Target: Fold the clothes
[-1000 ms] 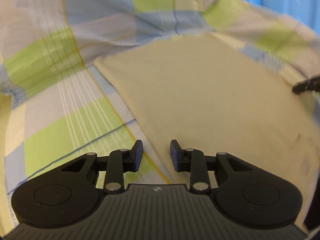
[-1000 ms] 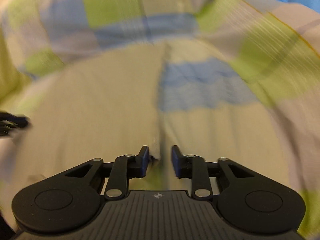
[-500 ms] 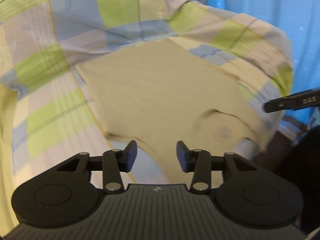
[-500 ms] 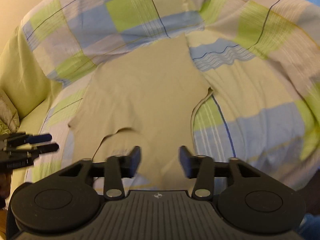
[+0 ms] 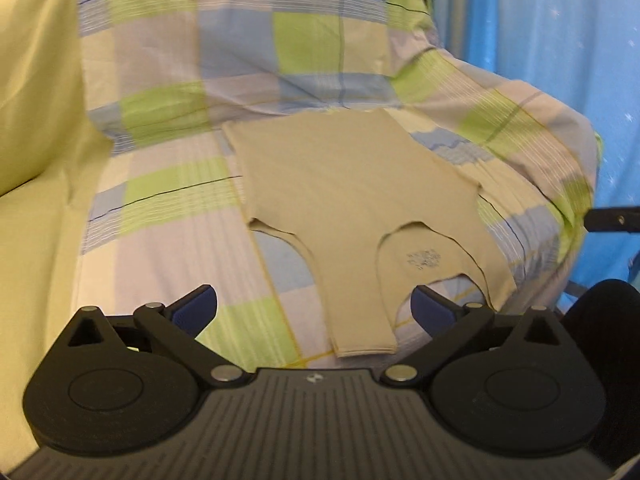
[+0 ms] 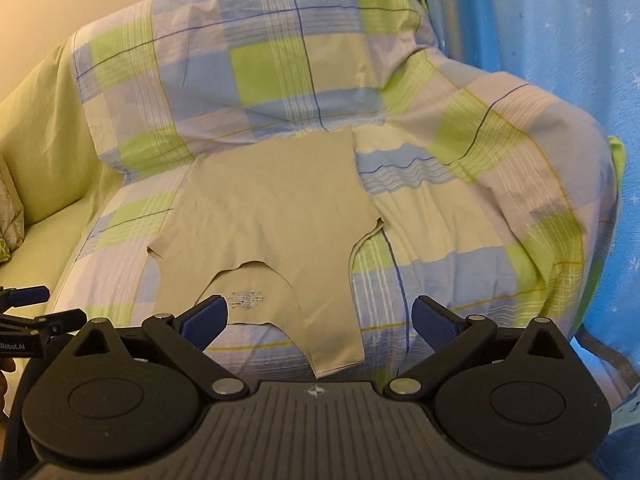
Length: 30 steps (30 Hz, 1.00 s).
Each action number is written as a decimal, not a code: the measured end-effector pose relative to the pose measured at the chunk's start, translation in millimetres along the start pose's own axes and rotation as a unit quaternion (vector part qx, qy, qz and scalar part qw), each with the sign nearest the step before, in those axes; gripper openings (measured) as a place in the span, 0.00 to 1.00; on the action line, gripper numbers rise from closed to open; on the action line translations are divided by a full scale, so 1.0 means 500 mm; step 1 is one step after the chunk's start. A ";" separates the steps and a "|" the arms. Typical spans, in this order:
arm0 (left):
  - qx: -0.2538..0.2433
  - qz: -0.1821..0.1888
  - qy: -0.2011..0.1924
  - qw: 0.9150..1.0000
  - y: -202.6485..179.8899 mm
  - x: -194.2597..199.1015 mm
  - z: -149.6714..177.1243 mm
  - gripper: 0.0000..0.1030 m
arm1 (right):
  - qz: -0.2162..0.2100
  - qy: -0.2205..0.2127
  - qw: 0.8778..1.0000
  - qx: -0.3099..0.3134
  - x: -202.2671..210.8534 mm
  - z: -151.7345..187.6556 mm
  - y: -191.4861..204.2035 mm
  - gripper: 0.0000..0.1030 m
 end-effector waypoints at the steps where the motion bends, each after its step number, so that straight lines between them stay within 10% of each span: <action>1: 0.002 -0.002 -0.001 1.000 0.003 0.004 -0.002 0.99 | 0.000 0.001 1.000 0.003 0.001 0.001 0.005 0.98; 30: -0.001 -0.010 0.010 1.000 -0.007 -0.006 0.007 0.99 | 0.013 0.038 0.999 0.026 -0.043 0.010 0.052 1.00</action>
Point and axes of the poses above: each gripper's, at about its wrist camera, not at the fingertips, and x roughly against the way its jaws point, y to its left, z to its underside, the point moved 6 cm from there along -x, roughly the way its jaws point, and after that the axes turned 8 degrees about -x, right-handed, at the moved point
